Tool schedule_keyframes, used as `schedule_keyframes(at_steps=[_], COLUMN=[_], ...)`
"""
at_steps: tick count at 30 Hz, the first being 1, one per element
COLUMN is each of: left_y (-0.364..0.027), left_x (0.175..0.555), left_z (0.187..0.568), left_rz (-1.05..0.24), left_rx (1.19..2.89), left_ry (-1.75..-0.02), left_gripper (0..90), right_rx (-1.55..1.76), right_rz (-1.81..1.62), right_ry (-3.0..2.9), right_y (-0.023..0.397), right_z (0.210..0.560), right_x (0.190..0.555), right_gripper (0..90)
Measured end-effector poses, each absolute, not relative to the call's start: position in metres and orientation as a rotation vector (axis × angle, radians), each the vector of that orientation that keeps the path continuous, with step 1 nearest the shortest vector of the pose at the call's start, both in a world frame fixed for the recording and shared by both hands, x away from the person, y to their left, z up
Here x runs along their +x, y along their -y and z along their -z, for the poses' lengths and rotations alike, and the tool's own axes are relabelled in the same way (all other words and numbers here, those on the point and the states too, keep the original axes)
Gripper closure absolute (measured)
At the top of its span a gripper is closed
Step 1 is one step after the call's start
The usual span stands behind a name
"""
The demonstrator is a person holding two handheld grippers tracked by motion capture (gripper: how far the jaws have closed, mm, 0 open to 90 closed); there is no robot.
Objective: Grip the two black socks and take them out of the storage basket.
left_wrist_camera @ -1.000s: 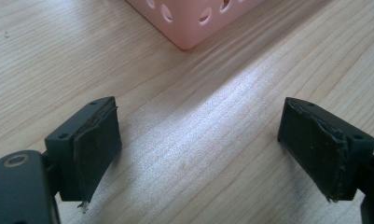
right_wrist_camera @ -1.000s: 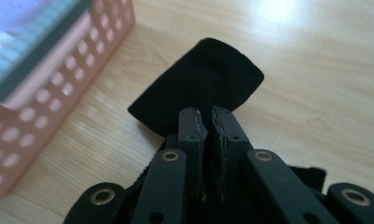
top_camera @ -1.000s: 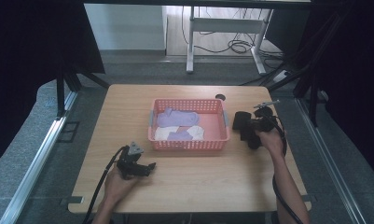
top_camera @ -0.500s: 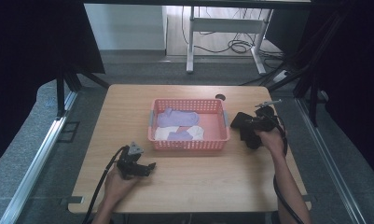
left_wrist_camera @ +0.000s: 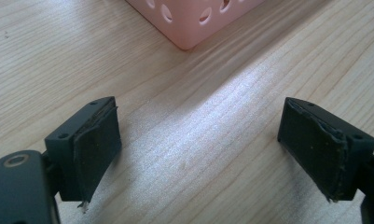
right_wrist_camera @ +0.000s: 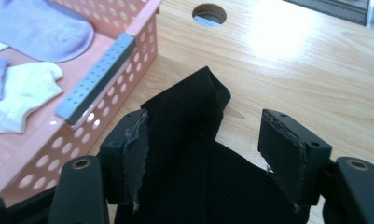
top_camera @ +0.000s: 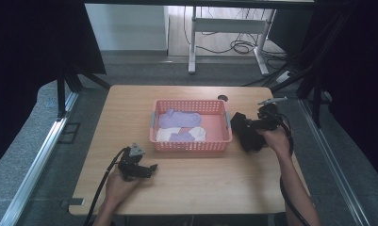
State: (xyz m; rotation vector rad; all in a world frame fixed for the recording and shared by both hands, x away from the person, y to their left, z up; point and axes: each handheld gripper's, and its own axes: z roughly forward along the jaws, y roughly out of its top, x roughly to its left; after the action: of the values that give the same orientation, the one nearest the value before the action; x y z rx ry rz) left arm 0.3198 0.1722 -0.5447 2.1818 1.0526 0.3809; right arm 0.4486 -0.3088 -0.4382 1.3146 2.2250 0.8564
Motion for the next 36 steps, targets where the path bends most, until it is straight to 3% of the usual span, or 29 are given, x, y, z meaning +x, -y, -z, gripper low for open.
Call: schedule_keyframes(at_steps=[21, 36], left_y=[-0.172, -0.172], left_x=[0.32, 0.32], left_z=[0.545, 0.545], left_rz=[-0.381, -0.382], left_rx=[2.182, 2.183], left_ry=[-1.052, -1.051], left_gripper=[12.8, 12.8], right_rx=[1.194, 1.134], right_rz=[-0.887, -0.916], right_ry=[-2.292, -2.334], right_y=[0.293, 0.281], right_z=[0.408, 0.416], right_x=[0.409, 0.38], right_gripper=[19.8, 16.2])
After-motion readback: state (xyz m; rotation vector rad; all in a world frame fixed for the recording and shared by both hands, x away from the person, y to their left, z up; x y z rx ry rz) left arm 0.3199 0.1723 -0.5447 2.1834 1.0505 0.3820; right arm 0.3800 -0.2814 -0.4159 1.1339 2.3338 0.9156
